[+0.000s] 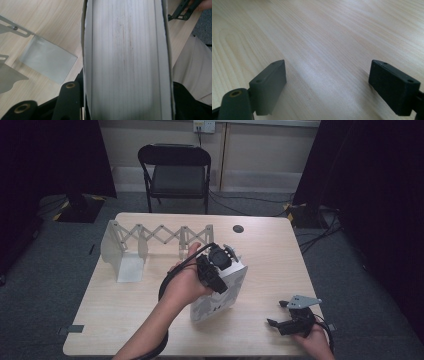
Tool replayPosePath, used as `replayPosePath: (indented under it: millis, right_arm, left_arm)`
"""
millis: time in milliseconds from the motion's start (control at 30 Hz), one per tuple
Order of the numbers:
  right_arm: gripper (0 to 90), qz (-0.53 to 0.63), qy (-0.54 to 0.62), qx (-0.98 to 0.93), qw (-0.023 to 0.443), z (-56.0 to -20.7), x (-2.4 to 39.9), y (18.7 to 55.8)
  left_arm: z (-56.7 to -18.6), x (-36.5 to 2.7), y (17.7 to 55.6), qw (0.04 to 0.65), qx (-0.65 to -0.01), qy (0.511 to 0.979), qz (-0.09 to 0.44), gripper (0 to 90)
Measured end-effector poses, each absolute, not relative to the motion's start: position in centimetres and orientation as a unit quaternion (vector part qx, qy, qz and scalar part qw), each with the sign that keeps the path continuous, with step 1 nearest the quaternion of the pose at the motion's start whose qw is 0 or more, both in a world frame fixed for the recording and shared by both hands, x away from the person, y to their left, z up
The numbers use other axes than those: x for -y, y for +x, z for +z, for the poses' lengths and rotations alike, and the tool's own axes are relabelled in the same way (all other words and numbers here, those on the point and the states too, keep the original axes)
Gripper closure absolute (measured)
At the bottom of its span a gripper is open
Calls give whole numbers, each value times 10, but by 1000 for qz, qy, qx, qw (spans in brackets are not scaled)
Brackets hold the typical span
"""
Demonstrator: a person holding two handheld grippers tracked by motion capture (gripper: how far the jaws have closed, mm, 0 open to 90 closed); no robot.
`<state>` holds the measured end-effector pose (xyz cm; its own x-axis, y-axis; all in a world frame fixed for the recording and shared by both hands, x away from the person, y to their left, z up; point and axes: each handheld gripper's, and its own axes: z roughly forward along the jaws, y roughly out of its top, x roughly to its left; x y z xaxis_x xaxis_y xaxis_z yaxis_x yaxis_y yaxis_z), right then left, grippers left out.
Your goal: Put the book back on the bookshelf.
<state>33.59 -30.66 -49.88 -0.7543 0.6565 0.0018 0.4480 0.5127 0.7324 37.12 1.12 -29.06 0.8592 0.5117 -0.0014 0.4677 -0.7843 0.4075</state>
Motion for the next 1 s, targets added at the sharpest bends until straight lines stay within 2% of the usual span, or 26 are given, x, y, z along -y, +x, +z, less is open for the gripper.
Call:
replayPosePath:
  millis: [1000]
  right_arm:
    - [138,375,323,-857,140,-499,306,336]
  left_arm:
    - [-287,-49,371,198,-307,929,62,535]
